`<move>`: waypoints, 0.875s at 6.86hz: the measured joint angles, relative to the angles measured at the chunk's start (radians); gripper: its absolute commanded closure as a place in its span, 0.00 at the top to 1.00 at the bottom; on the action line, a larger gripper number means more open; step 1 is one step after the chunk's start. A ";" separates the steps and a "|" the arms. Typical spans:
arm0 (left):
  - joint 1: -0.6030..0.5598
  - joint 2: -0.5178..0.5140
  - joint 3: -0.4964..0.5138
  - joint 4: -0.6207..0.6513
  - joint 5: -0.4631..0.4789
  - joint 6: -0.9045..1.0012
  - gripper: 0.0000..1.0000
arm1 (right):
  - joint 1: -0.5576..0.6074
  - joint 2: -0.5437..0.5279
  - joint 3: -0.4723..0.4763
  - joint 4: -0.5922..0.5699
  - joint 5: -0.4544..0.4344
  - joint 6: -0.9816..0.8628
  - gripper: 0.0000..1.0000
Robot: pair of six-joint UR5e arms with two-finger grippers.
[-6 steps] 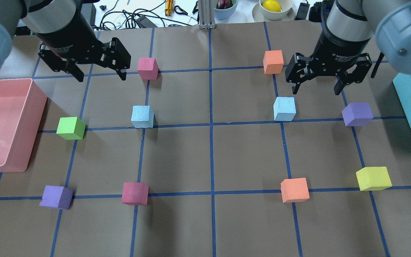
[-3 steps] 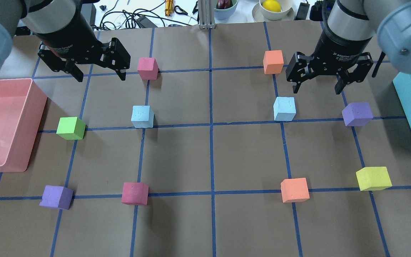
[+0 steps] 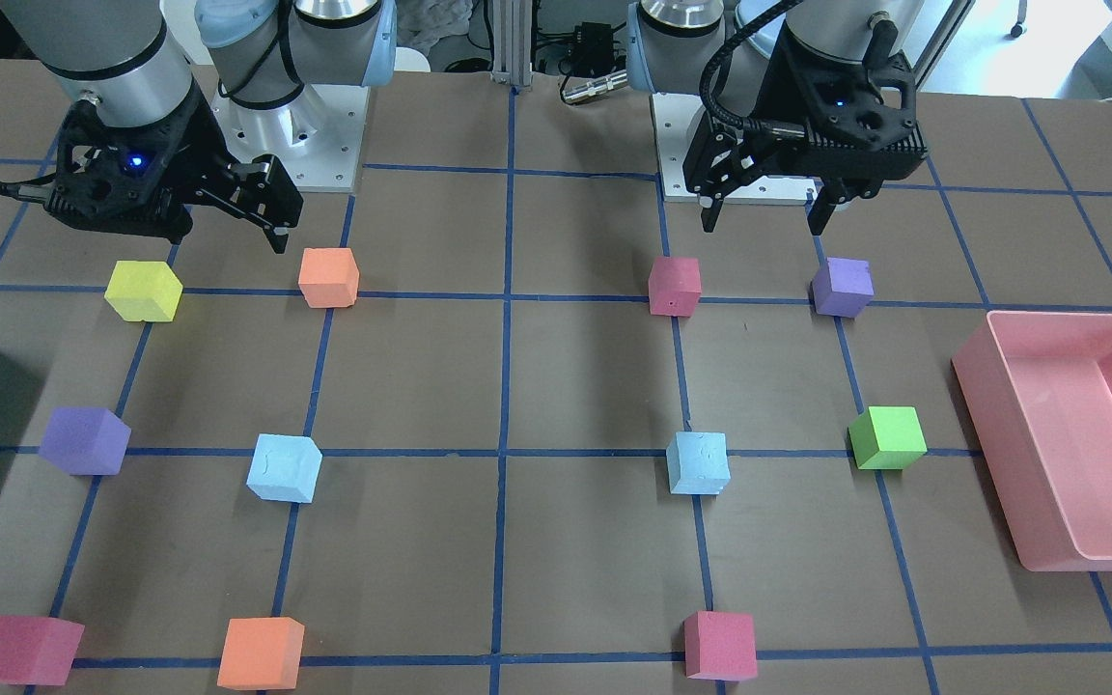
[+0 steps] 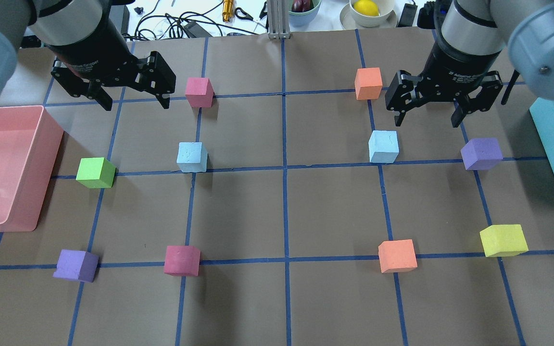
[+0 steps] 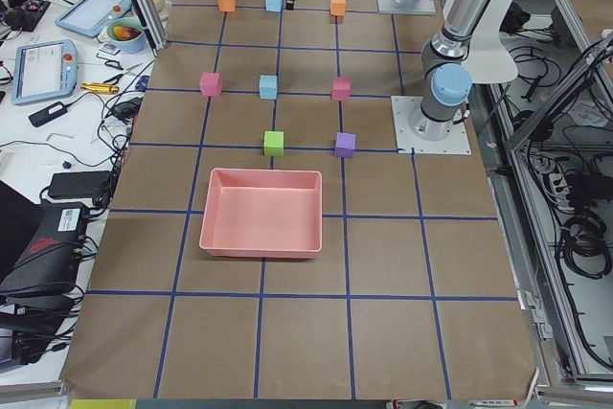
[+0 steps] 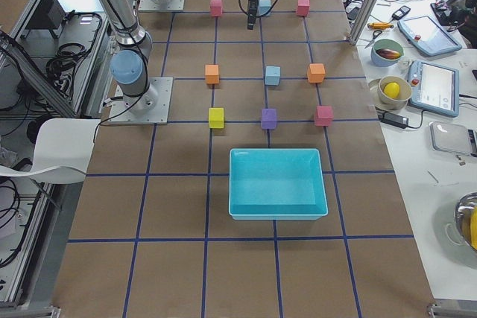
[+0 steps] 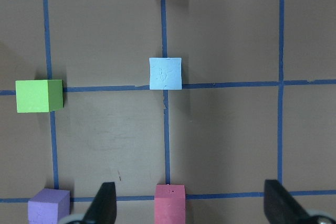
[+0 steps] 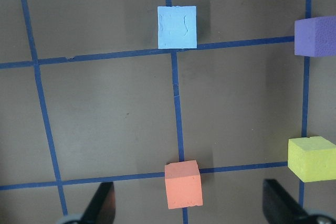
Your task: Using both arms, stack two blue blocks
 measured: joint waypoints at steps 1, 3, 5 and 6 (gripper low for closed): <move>0.000 0.000 0.000 0.000 0.000 0.000 1.00 | 0.000 0.000 0.001 0.008 0.000 0.000 1.00; 0.000 0.000 0.000 0.000 0.000 0.000 1.00 | -0.001 0.009 0.007 0.028 -0.001 -0.004 1.00; 0.000 0.000 0.000 0.000 0.000 0.000 1.00 | -0.006 0.079 0.013 -0.022 0.001 0.036 1.00; 0.000 0.000 0.000 0.000 0.000 0.000 1.00 | -0.007 0.152 0.013 -0.130 0.000 0.050 1.00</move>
